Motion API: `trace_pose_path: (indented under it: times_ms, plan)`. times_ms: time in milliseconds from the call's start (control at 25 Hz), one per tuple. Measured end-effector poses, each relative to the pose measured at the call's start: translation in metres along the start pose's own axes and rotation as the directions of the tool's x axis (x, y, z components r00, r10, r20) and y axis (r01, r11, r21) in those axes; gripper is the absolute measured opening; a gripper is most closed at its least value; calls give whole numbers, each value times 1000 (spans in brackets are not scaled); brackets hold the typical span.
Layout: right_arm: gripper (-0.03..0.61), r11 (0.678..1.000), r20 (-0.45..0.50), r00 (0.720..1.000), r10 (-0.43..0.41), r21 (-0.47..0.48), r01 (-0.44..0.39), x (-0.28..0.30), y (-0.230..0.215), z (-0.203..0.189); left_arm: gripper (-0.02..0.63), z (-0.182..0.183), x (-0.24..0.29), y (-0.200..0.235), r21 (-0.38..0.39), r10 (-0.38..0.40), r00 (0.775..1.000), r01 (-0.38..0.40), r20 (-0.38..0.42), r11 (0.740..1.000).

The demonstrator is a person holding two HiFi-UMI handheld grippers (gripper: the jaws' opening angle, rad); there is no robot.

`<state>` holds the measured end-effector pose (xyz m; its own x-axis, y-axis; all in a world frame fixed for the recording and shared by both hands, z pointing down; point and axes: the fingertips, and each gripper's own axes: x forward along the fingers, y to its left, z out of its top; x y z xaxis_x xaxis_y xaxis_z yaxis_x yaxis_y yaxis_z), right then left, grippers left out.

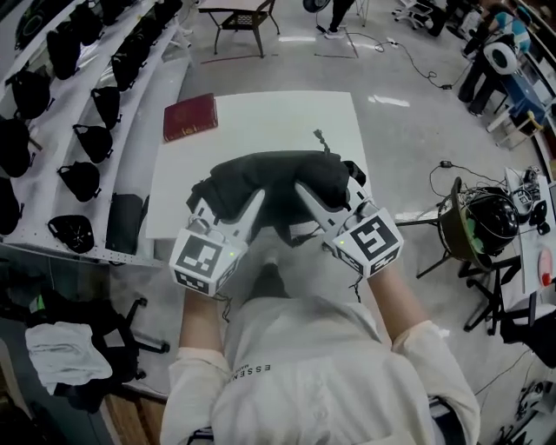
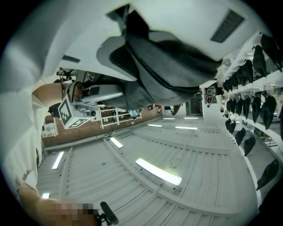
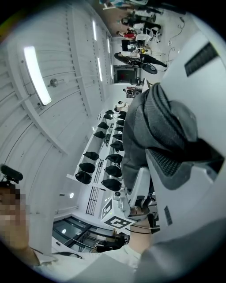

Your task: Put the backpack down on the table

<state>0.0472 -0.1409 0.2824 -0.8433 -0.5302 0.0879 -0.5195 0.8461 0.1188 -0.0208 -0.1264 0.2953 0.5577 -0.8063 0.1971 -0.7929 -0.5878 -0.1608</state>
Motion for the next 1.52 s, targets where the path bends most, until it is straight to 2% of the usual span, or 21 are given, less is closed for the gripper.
trace_pose_path:
  times_ms: [440, 680, 880, 1120, 1520]
  plan:
    - [75, 996, 3, 996, -89, -11, 89, 106, -84, 14, 75, 17, 77, 120, 31, -71, 997, 70, 36, 997]
    - [75, 993, 2, 994, -112, -32, 112, 157, -129, 8, 75, 8, 121, 171, 61, -111, 991, 106, 75, 992]
    - [75, 991, -15, 992, -126, -48, 125, 195, -162, -5, 75, -5, 155, 207, 22, -119, 988, 117, 95, 993]
    - [77, 990, -56, 988, -141, -21, 140, 232, -198, -32, 75, -28, 199, 237, -14, -165, 982, 167, 86, 986]
    - [77, 987, -86, 983, -160, 16, 162, 261, -230, -66, 75, -55, 236, 264, -14, -153, 984, 155, 87, 988]
